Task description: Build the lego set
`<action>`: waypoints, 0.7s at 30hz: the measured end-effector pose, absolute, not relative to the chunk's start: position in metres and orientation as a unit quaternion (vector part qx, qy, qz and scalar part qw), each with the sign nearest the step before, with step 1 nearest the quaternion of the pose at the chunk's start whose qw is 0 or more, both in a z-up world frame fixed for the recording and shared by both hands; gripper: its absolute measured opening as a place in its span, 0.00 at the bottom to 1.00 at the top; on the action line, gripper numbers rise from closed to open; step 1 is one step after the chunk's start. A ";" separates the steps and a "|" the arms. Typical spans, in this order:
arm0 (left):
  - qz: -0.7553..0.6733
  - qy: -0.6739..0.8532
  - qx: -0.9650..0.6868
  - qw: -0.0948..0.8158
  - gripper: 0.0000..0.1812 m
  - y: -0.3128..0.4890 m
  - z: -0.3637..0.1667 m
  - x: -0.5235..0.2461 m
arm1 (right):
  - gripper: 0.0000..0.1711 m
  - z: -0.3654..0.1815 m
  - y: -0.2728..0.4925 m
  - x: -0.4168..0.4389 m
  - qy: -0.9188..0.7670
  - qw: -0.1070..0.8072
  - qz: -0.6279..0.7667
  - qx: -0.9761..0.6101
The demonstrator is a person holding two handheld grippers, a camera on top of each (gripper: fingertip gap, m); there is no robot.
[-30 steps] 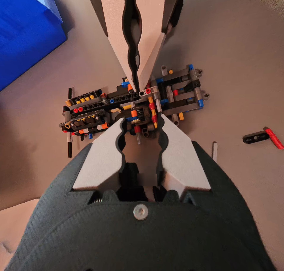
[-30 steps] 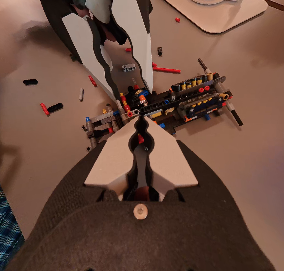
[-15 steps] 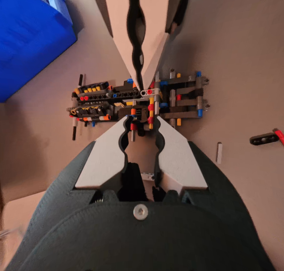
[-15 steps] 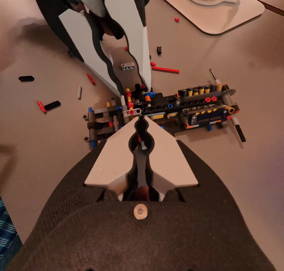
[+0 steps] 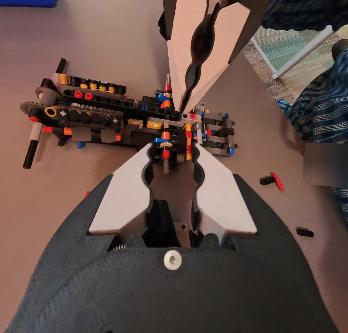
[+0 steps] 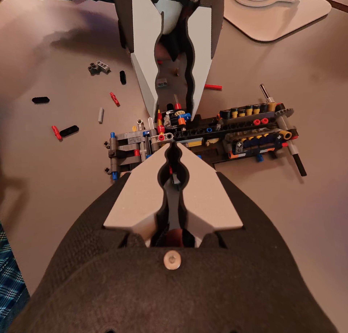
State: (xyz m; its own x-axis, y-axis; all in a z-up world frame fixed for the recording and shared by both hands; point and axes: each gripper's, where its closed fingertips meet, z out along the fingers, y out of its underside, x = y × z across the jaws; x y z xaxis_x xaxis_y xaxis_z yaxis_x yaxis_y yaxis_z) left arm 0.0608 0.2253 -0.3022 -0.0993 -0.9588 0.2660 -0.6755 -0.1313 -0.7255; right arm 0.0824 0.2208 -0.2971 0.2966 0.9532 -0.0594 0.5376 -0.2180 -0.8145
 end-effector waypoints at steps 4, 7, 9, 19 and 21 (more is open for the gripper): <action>-0.400 0.632 -0.640 0.177 0.20 0.225 -0.302 0.063 | 0.00 -0.297 0.221 0.083 -0.515 0.352 0.295 -0.723; -0.395 0.636 -0.637 0.185 0.20 0.225 -0.302 0.063 | 0.00 -0.297 0.221 0.084 -0.514 0.351 0.297 -0.724; -0.381 0.644 -0.632 0.203 0.20 0.225 -0.302 0.065 | 0.00 -0.298 0.220 0.085 -0.515 0.350 0.294 -0.725; -0.307 0.691 -0.601 0.258 0.20 0.224 -0.302 0.063 | 0.00 -0.299 0.219 0.084 -0.521 0.345 0.291 -0.724; -0.293 0.703 -0.593 0.264 0.20 0.224 -0.302 0.063 | 0.00 -0.299 0.219 0.084 -0.520 0.347 0.291 -0.724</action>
